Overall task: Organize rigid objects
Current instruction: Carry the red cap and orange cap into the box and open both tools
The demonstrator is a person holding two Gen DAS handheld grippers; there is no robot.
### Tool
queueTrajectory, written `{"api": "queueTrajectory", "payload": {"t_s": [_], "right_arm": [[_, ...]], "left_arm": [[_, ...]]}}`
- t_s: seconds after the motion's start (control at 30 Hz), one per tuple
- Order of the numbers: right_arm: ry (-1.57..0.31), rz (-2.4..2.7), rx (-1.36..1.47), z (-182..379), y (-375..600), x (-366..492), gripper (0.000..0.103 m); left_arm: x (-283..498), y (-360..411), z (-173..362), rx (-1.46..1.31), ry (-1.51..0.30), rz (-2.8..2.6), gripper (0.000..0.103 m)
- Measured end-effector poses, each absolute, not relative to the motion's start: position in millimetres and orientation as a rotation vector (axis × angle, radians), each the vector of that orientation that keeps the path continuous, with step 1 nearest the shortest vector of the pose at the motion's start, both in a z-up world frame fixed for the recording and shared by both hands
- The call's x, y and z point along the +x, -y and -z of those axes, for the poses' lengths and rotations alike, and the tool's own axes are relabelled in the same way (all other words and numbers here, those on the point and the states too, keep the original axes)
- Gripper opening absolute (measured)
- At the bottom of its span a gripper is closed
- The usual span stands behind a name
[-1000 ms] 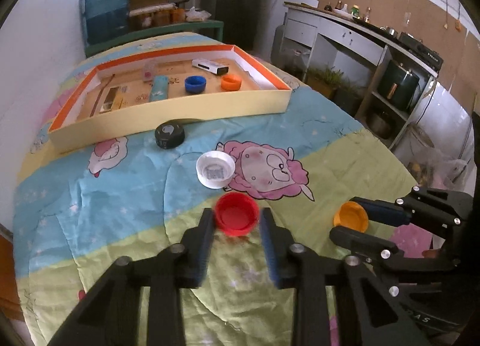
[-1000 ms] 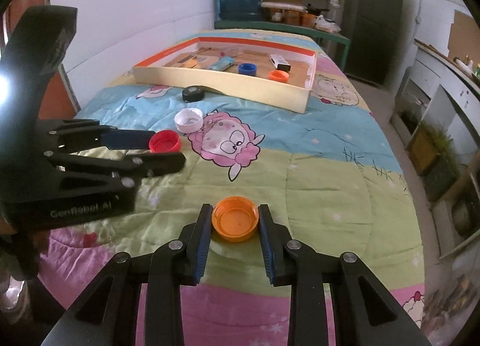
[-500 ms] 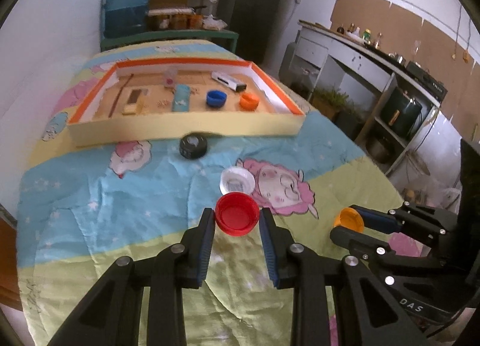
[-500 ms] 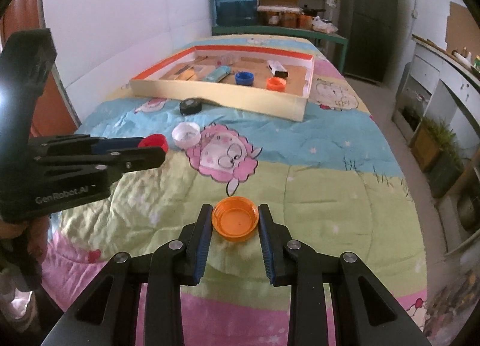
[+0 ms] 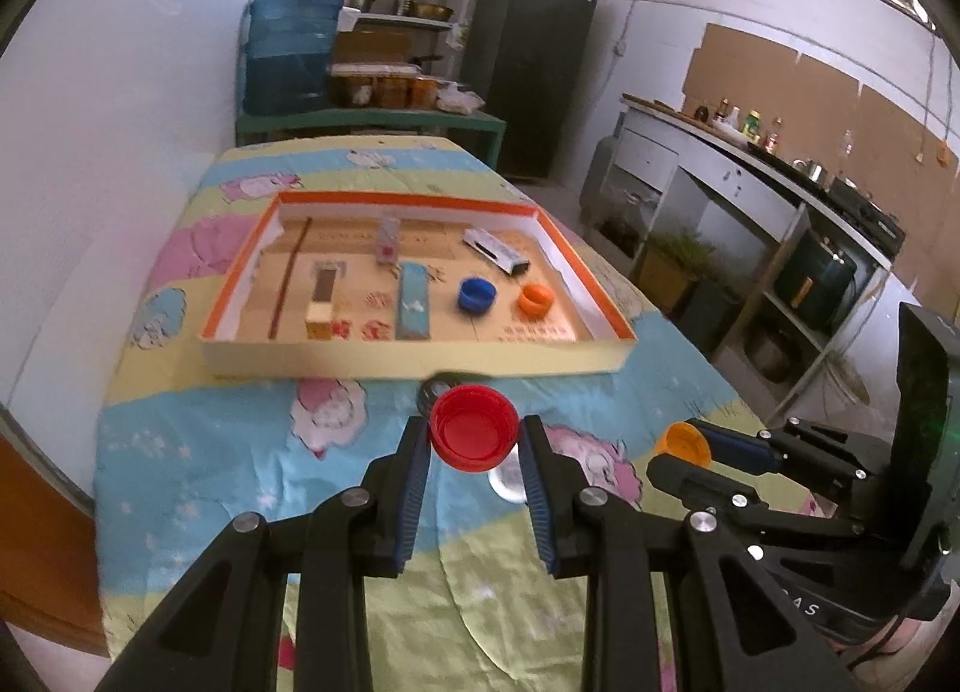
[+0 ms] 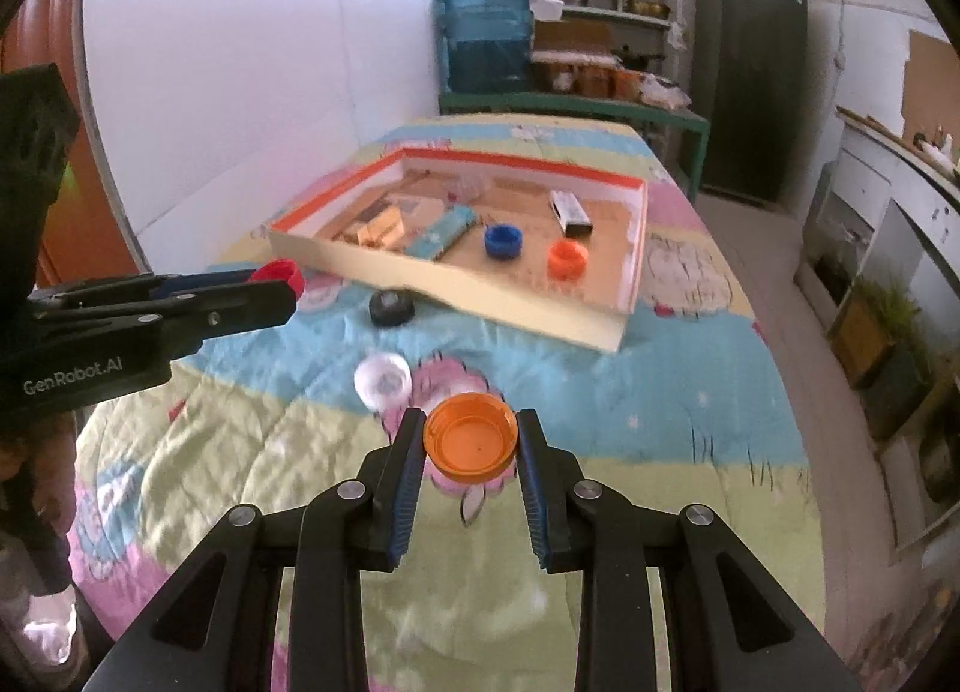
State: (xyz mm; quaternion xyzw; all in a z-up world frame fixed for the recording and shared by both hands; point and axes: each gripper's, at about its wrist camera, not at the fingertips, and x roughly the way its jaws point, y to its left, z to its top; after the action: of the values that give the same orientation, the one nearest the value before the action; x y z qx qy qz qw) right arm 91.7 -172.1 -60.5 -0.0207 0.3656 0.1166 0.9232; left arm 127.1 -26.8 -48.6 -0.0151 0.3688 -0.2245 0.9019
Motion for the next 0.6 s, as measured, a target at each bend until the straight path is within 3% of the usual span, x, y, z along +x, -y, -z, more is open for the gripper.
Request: {"api": "queueTrajectory", "payload": {"t_s": [0.6], "right_arm": [[-0.687,-0.282,-0.067,22,170,185,0.03]], "left_arm": [[206,10,2,-0.034,-0.707,0.346,0.031]]}}
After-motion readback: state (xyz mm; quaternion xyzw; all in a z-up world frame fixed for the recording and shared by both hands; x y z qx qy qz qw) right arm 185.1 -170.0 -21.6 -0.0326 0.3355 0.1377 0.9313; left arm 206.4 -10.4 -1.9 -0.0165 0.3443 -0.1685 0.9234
